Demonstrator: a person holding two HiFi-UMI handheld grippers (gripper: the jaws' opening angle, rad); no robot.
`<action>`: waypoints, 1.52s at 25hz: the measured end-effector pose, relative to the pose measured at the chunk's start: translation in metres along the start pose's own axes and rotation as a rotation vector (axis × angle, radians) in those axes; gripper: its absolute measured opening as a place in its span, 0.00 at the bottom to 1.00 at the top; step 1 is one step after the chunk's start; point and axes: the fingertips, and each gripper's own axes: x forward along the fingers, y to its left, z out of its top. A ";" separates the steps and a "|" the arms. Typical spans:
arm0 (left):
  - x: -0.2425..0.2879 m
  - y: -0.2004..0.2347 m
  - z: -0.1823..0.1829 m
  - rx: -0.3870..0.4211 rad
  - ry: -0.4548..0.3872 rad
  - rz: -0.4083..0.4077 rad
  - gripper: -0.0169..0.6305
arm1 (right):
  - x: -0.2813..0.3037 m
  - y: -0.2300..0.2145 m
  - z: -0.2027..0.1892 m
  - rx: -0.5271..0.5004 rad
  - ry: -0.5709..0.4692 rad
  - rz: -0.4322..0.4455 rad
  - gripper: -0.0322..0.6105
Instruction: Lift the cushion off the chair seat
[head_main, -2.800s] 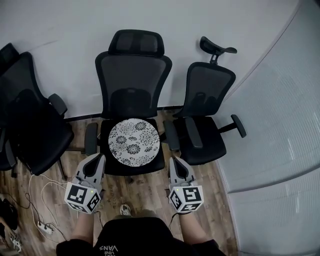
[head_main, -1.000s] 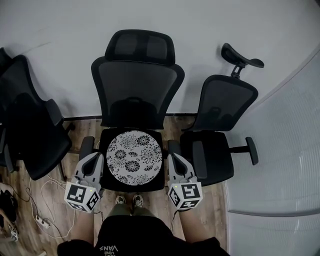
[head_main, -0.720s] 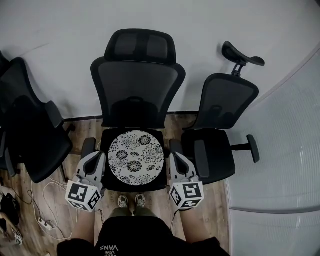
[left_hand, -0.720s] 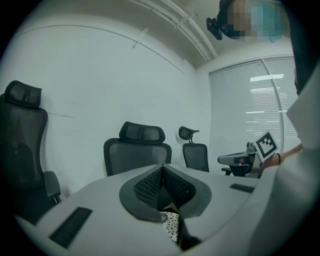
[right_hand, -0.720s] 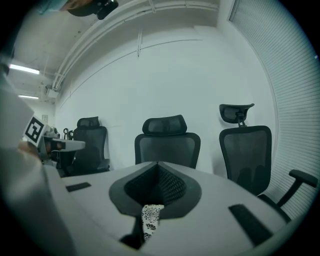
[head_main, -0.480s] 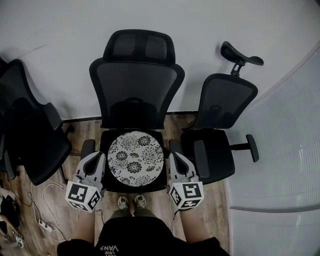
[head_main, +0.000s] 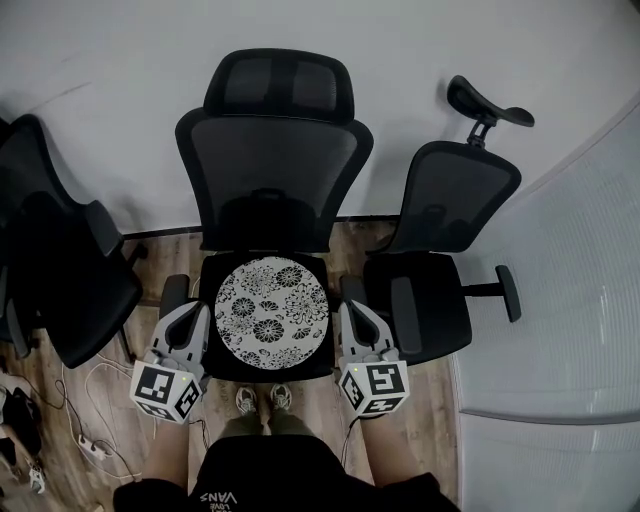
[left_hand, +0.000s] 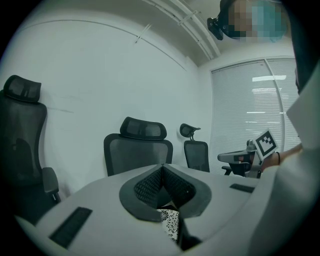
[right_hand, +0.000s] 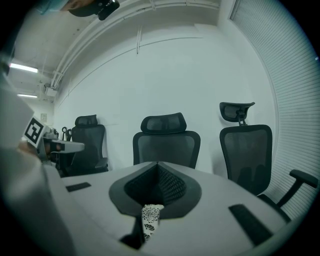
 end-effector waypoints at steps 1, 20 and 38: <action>0.002 0.000 -0.002 0.000 0.004 0.000 0.04 | 0.001 0.000 -0.002 0.001 0.004 0.001 0.08; 0.020 0.012 -0.045 -0.059 0.078 0.011 0.04 | 0.027 -0.006 -0.048 0.008 0.097 0.009 0.08; 0.032 0.017 -0.096 -0.091 0.162 0.004 0.04 | 0.042 -0.009 -0.097 0.033 0.175 0.009 0.08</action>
